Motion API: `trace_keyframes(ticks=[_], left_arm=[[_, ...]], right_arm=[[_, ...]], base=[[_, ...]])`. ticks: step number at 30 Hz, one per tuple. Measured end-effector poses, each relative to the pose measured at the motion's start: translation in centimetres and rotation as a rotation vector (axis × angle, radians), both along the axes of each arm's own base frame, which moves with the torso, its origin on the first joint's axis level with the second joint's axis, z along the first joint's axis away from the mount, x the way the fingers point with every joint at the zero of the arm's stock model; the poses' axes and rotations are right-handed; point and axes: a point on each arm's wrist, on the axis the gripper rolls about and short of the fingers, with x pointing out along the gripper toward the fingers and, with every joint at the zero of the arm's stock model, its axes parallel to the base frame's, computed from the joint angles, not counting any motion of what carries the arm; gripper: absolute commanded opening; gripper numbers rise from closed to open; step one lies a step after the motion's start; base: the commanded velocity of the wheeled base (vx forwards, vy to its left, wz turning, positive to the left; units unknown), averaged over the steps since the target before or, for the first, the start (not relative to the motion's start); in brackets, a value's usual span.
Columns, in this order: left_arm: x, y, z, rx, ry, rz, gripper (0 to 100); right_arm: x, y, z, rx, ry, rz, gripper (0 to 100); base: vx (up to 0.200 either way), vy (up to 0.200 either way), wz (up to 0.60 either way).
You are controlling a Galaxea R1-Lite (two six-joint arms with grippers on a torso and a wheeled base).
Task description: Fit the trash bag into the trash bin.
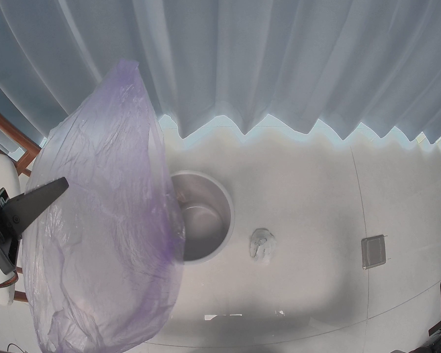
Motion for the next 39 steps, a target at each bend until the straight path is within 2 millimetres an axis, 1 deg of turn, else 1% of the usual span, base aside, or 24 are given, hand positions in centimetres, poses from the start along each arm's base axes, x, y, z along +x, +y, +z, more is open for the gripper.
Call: trace_keyframes(ticks=[1,9,22,39], left_arm=[[0.0,0.0,0.0,-0.001,0.000,0.000,0],[0.1,0.0,0.0,0.001,0.006,0.007,0],[0.4,0.0,-1.3,0.023,0.053,0.015,0],[0.8,0.4,-1.4,0.023,0.059,0.065,0]], right_arm=[[0.0,0.0,0.0,0.000,0.000,0.000,0],[0.0,0.0,0.0,0.000,0.000,0.000,0],[0.0,0.0,0.0,0.000,0.000,0.000,0],[0.0,0.0,0.0,0.000,0.001,0.000,0]], base=[[0.200,0.000,0.00],[0.000,0.000,0.00],[0.000,0.000,0.00],[0.000,0.000,0.00]])
